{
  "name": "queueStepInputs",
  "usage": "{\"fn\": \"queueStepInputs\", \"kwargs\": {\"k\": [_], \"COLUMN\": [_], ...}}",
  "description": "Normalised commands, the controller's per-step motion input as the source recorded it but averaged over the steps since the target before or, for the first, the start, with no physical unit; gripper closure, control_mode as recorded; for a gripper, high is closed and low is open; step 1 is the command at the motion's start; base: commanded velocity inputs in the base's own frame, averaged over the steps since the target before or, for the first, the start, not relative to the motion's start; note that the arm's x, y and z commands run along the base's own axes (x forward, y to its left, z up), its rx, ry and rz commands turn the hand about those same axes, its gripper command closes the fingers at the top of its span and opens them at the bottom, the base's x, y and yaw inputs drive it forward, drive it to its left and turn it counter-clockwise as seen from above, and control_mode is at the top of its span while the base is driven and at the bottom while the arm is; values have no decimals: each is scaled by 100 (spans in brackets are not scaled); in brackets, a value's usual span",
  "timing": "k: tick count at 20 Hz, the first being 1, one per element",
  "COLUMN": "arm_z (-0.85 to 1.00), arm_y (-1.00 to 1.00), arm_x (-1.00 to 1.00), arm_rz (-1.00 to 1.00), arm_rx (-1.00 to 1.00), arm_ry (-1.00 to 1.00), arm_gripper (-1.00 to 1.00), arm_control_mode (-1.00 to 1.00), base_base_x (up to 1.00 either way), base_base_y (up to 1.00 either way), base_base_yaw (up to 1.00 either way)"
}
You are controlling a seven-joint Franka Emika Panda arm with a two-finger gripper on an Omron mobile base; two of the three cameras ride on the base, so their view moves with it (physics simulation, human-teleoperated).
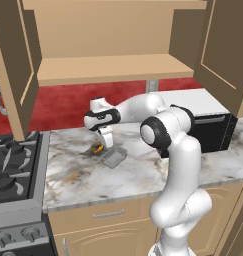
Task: Retrieve the tupperware from the cabinet, then place the raw meat into the tupperware to avoid contamination.
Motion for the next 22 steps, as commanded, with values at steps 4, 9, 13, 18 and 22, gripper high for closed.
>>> {"fn": "queueStepInputs", "kwargs": {"k": [4, 9, 13, 18, 22], "arm_z": [11, 15, 11, -1, -1], "arm_y": [-19, -29, -25, -5, 0], "arm_x": [-42, -61, -38, -2, 23], "arm_rz": [-2, -3, 0, 1, 4], "arm_rx": [0, 0, 0, 0, 0], "arm_ry": [0, 0, 1, -1, 0], "arm_gripper": [100, 100, 100, 100, 100], "arm_control_mode": [-100, -100, -100, -100, -100], "base_base_x": [0, 0, 0, 0, 0], "base_base_y": [0, 0, 0, 0, 0], "base_base_yaw": [0, 0, 0, 0, 0]}}
